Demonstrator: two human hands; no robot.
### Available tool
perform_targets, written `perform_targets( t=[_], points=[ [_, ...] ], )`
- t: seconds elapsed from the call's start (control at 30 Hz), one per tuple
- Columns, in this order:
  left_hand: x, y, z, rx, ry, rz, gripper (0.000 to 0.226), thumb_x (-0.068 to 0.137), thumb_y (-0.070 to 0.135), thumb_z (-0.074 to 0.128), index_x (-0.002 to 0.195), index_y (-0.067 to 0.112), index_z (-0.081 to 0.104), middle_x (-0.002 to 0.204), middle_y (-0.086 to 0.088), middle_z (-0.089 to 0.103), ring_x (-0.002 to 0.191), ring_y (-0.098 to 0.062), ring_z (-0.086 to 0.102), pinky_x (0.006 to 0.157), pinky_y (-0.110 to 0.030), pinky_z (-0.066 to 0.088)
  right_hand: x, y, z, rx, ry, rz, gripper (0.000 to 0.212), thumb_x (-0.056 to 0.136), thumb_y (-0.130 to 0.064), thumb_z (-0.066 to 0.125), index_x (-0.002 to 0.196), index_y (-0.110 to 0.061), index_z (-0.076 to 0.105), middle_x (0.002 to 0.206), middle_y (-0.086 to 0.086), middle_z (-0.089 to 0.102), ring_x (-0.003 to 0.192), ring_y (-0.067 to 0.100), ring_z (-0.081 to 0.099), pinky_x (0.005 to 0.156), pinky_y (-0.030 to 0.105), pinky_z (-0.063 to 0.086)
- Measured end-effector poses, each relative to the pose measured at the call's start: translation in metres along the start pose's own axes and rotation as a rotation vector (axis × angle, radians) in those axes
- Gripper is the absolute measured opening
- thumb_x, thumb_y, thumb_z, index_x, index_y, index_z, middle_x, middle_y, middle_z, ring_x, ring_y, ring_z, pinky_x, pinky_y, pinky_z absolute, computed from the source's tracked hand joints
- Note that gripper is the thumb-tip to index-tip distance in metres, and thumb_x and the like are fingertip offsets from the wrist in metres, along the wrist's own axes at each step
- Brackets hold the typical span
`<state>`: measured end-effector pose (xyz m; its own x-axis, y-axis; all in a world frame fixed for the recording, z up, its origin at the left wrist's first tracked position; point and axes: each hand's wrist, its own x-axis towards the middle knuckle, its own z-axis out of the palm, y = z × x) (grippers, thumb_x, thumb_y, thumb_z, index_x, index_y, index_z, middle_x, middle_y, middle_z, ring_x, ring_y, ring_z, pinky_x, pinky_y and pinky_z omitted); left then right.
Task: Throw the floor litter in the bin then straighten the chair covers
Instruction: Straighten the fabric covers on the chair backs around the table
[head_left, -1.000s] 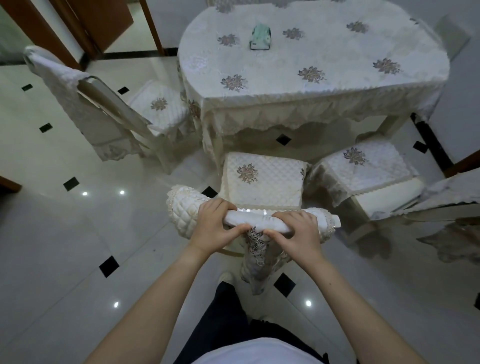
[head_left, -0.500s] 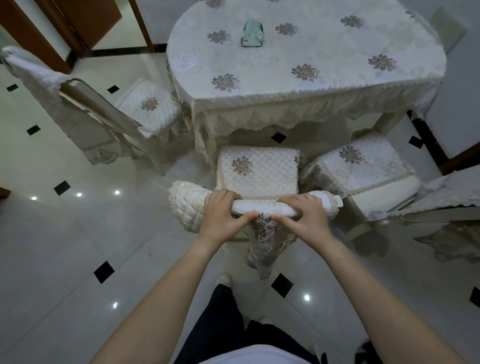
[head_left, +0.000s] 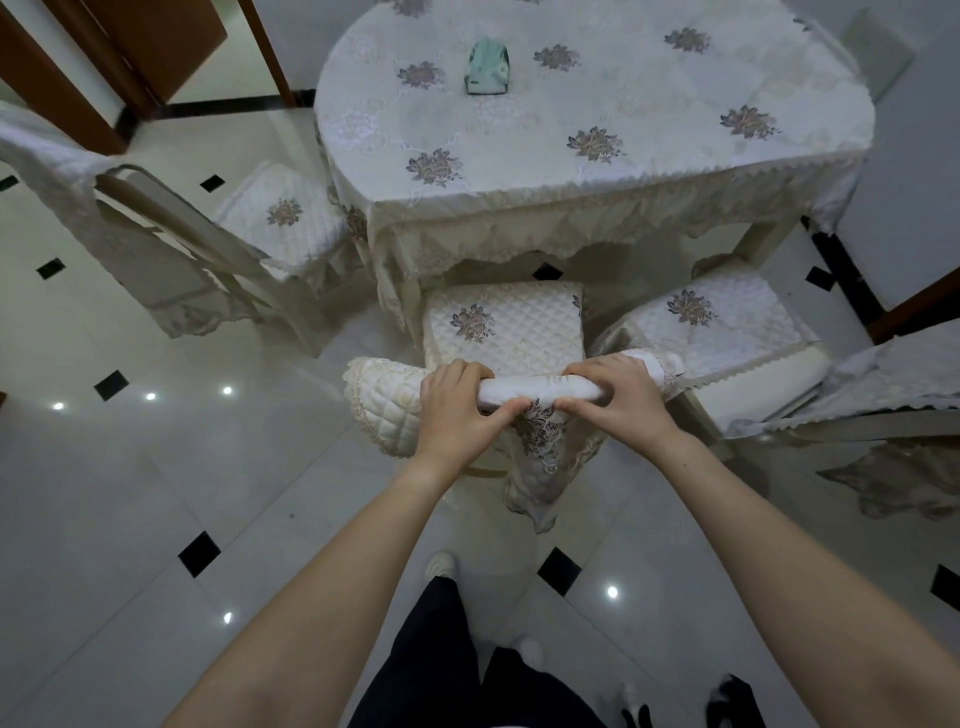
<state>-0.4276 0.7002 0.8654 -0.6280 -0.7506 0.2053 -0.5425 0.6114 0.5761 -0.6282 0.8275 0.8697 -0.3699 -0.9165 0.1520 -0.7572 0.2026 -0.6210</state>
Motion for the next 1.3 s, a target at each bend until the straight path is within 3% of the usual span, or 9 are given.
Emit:
perform_targets(
  t=[0.1, 0.2, 0.33, 0.47, 0.6, 0.87, 1.0, 1.13, 1.3],
  points=[
    [-0.001, -0.007, -0.009, 0.037, -0.052, 0.078, 0.057, 0.080, 0.070, 0.052, 0.103, 0.019, 0.064, 0.096, 0.006, 0.057, 0.095, -0.016, 0.051, 0.087, -0.029, 0.034, -0.012, -0.010, 0.003, -0.103, 0.037, 0.002, 0.053, 0.082, -0.065, 0.053, 0.114, -0.024, 0.065, 0.112, -0.012, 0.063, 0.112, 0.016, 0.051, 0.102, 0.030, 0.027],
    [-0.005, -0.021, -0.021, 0.134, -0.004, 0.124, 0.059, 0.083, 0.066, 0.051, 0.109, 0.015, 0.065, 0.102, 0.001, 0.061, 0.100, -0.018, 0.053, 0.088, -0.029, 0.038, -0.023, -0.026, 0.014, -0.176, 0.110, 0.029, 0.055, 0.087, -0.059, 0.050, 0.123, -0.019, 0.061, 0.121, -0.002, 0.060, 0.121, 0.020, 0.047, 0.111, 0.042, 0.029],
    [-0.007, -0.027, -0.026, 0.074, -0.061, 0.089, 0.061, 0.085, 0.064, 0.048, 0.113, 0.012, 0.063, 0.107, 0.000, 0.061, 0.104, -0.017, 0.052, 0.091, -0.024, 0.036, -0.020, -0.038, 0.030, -0.106, 0.130, 0.116, 0.056, 0.083, -0.068, 0.050, 0.118, -0.026, 0.063, 0.119, -0.008, 0.060, 0.126, 0.017, 0.044, 0.116, 0.050, 0.019],
    [-0.007, -0.023, -0.020, -0.075, -0.037, -0.001, 0.056, 0.080, 0.063, 0.056, 0.108, 0.015, 0.063, 0.102, 0.006, 0.057, 0.101, -0.011, 0.049, 0.088, -0.020, 0.034, -0.014, -0.032, 0.035, 0.001, 0.249, 0.122, 0.051, 0.076, -0.070, 0.059, 0.104, -0.029, 0.069, 0.103, -0.014, 0.063, 0.108, 0.008, 0.049, 0.108, 0.035, 0.025],
    [-0.003, -0.026, -0.016, -0.150, 0.024, -0.036, 0.052, 0.075, 0.063, 0.061, 0.100, 0.018, 0.064, 0.095, 0.011, 0.054, 0.095, -0.006, 0.045, 0.083, -0.019, 0.031, -0.008, -0.024, 0.037, 0.014, 0.270, 0.123, 0.049, 0.071, -0.072, 0.061, 0.101, -0.034, 0.070, 0.100, -0.019, 0.063, 0.102, -0.002, 0.041, 0.097, 0.023, 0.020],
    [0.029, -0.026, -0.003, -0.160, 0.041, -0.040, 0.047, 0.075, 0.061, 0.062, 0.098, 0.020, 0.062, 0.094, 0.011, 0.053, 0.094, -0.009, 0.046, 0.082, -0.023, 0.031, 0.024, -0.008, 0.026, 0.043, 0.239, 0.126, 0.051, 0.069, -0.073, 0.060, 0.102, -0.035, 0.070, 0.100, -0.021, 0.061, 0.102, 0.000, 0.040, 0.094, 0.025, 0.020],
    [0.048, -0.026, 0.003, -0.164, 0.061, -0.039, 0.046, 0.075, 0.060, 0.063, 0.096, 0.020, 0.062, 0.092, 0.014, 0.052, 0.092, -0.005, 0.043, 0.081, -0.016, 0.029, 0.044, 0.002, 0.021, 0.053, 0.251, 0.100, 0.049, 0.070, -0.072, 0.061, 0.101, -0.035, 0.071, 0.098, -0.022, 0.059, 0.100, -0.004, 0.037, 0.096, 0.015, 0.015],
    [0.071, -0.028, 0.010, -0.169, 0.068, -0.045, 0.045, 0.074, 0.060, 0.064, 0.095, 0.020, 0.062, 0.091, 0.014, 0.052, 0.091, -0.002, 0.042, 0.084, -0.011, 0.029, 0.066, 0.015, 0.019, 0.052, 0.242, 0.097, 0.049, 0.070, -0.072, 0.061, 0.101, -0.035, 0.070, 0.100, -0.022, 0.061, 0.102, -0.003, 0.039, 0.097, 0.026, 0.021],
    [0.103, -0.033, 0.017, -0.165, 0.073, -0.047, 0.046, 0.074, 0.061, 0.064, 0.096, 0.020, 0.062, 0.093, 0.014, 0.052, 0.092, -0.003, 0.042, 0.082, -0.019, 0.029, 0.099, 0.027, 0.016, 0.039, 0.226, 0.084, 0.047, 0.071, -0.072, 0.062, 0.100, -0.036, 0.070, 0.100, -0.020, 0.064, 0.102, 0.000, 0.043, 0.096, 0.027, 0.023]
  ],
)
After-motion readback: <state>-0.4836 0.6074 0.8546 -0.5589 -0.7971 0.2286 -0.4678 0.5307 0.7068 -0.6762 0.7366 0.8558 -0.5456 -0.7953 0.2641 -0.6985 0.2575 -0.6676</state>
